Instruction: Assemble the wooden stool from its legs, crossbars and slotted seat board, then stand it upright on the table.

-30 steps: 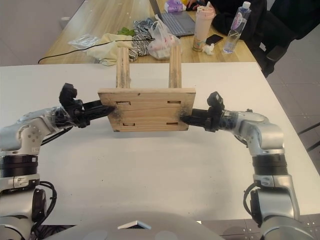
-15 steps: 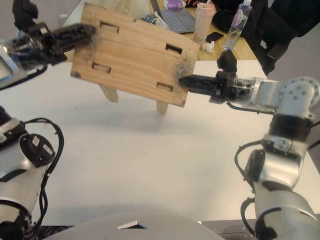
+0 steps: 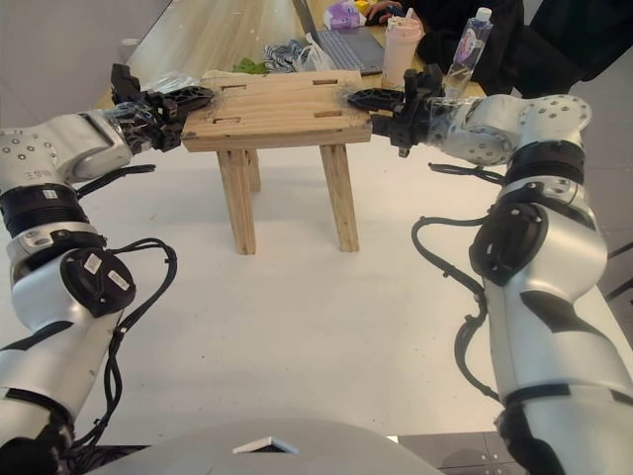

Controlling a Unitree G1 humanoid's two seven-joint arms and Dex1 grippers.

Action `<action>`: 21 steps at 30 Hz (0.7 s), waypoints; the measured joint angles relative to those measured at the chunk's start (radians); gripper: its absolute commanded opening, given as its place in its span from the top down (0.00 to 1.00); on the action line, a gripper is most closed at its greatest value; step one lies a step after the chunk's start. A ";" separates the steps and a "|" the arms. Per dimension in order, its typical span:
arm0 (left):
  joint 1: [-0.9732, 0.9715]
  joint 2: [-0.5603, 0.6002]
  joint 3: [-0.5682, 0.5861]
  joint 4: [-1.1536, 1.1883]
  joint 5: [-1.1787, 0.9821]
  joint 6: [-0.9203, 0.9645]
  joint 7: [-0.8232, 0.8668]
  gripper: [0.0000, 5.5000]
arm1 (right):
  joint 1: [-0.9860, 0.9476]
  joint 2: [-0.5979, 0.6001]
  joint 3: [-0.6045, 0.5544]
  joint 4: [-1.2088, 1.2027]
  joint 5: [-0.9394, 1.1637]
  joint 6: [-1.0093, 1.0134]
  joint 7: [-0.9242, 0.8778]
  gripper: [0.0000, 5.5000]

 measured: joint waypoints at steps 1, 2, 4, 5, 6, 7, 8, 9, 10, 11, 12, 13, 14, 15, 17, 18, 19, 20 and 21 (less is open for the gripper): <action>0.019 -0.002 -0.027 -0.025 0.000 -0.016 -0.029 0.54 | 0.013 0.005 0.026 -0.038 -0.013 0.023 0.025 0.59; 0.030 -0.006 -0.038 -0.035 -0.002 -0.020 -0.050 0.49 | 0.029 0.009 0.046 -0.073 -0.022 0.043 0.060 0.54; 0.053 -0.010 -0.072 -0.049 -0.002 -0.074 -0.115 0.43 | 0.064 0.031 0.069 -0.130 -0.024 0.051 0.111 0.48; 0.080 -0.028 -0.110 -0.058 0.025 -0.190 -0.190 0.43 | 0.095 0.046 0.057 -0.151 -0.022 0.032 0.140 0.44; 0.102 -0.055 -0.135 -0.063 0.046 -0.296 -0.241 0.43 | 0.117 0.047 0.031 -0.153 -0.013 0.014 0.150 0.41; 0.118 -0.081 -0.147 -0.063 0.072 -0.410 -0.275 0.43 | 0.138 0.048 -0.008 -0.154 0.005 -0.019 0.147 0.41; 0.131 -0.098 -0.147 -0.064 0.084 -0.488 -0.291 0.43 | 0.153 0.047 -0.041 -0.154 0.016 -0.048 0.144 0.41; 0.156 -0.129 -0.142 -0.069 0.104 -0.625 -0.303 0.43 | 0.187 0.045 -0.108 -0.163 0.038 -0.106 0.130 0.41; 0.176 -0.150 -0.130 -0.076 0.109 -0.696 -0.303 0.43 | 0.215 0.046 -0.152 -0.178 0.061 -0.139 0.121 0.41; 0.205 -0.170 -0.116 -0.100 0.111 -0.751 -0.295 0.43 | 0.246 0.051 -0.201 -0.209 0.092 -0.168 0.108 0.41; 0.241 -0.186 -0.102 -0.126 0.112 -0.788 -0.290 0.43 | 0.280 0.056 -0.250 -0.245 0.127 -0.199 0.097 0.41; 0.291 -0.193 -0.093 -0.157 0.115 -0.824 -0.285 0.43 | 0.317 0.076 -0.313 -0.296 0.170 -0.240 0.084 0.41; 0.320 -0.193 -0.096 -0.179 0.124 -0.849 -0.285 0.43 | 0.347 0.098 -0.356 -0.342 0.216 -0.272 0.073 0.41; 0.335 -0.185 -0.105 -0.192 0.146 -0.869 -0.285 0.46 | 0.361 0.118 -0.379 -0.379 0.231 -0.294 0.060 0.40; 0.380 -0.144 -0.154 -0.217 0.240 -0.942 -0.283 0.50 | 0.424 0.185 -0.406 -0.500 0.265 -0.393 0.046 0.45; 0.405 -0.123 -0.169 -0.216 0.285 -0.974 -0.271 0.53 | 0.458 0.211 -0.401 -0.544 0.242 -0.460 0.044 0.49; 0.443 -0.098 -0.186 -0.210 0.343 -1.014 -0.252 0.55 | 0.512 0.243 -0.384 -0.601 0.191 -0.547 0.039 0.51; 0.490 -0.076 -0.202 -0.195 0.398 -1.055 -0.232 0.58 | 0.600 0.282 -0.324 -0.678 0.081 -0.672 0.039 0.54; 0.529 -0.067 -0.213 -0.190 0.433 -1.078 -0.220 0.61 | 0.674 0.318 -0.262 -0.734 -0.016 -0.766 0.038 0.58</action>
